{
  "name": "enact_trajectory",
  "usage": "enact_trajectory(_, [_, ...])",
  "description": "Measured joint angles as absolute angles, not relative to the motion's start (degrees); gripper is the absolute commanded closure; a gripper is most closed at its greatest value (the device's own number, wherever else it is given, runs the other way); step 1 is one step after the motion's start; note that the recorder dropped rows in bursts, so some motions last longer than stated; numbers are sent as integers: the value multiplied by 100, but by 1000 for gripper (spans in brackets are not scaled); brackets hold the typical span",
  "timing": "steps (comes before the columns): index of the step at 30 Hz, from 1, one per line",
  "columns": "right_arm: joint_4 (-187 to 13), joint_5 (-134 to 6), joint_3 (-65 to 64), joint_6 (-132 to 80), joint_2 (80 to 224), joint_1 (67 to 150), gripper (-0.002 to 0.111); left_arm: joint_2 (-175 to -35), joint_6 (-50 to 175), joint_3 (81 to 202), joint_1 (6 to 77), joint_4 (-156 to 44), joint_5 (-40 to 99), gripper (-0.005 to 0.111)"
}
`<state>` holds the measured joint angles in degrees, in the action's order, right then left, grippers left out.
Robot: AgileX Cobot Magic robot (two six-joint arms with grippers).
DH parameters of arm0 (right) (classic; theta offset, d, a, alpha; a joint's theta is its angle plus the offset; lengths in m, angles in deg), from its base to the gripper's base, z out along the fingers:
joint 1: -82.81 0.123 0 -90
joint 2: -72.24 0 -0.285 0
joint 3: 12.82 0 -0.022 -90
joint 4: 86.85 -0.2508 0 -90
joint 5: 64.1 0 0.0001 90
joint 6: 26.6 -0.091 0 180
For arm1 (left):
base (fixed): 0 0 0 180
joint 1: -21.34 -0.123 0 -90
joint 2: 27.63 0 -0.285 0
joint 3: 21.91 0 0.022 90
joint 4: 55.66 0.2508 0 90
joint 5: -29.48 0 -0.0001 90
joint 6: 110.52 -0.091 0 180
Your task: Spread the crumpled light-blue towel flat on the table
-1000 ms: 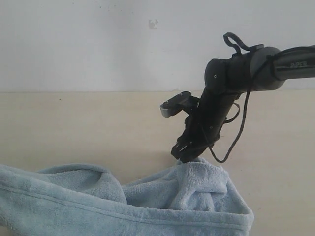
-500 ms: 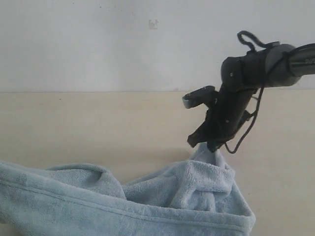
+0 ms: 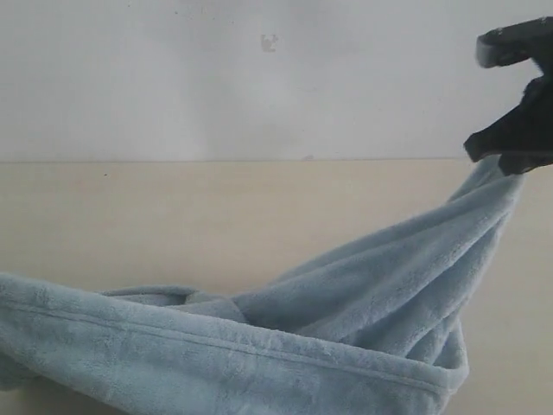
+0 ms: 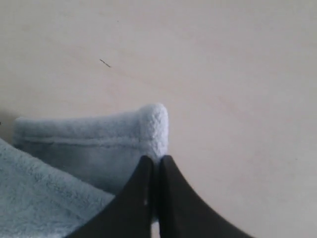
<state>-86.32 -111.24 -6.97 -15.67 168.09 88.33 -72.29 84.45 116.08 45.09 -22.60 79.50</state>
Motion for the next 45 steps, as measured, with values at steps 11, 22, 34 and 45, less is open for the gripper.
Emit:
enact_trajectory(11, [-9642,-11653,-439,-882,15966,8696,108,-6698,8593,11608,4509,-2260,7996,103])
enact_trajectory(22, [-10522,-10986,-1614,-208,17727,9243,108,-6481,8593,11608,4509,-2260,8020,103])
enact_trajectory(34, [-10234,-11655,-3781,-309,19625,9733,40,-6450,8593,11320,4509,-2260,7722,103])
enact_trajectory(45, [-9189,-12450,-3251,-911,19126,9355,69,-6448,8641,11320,4509,-2260,7695,103])
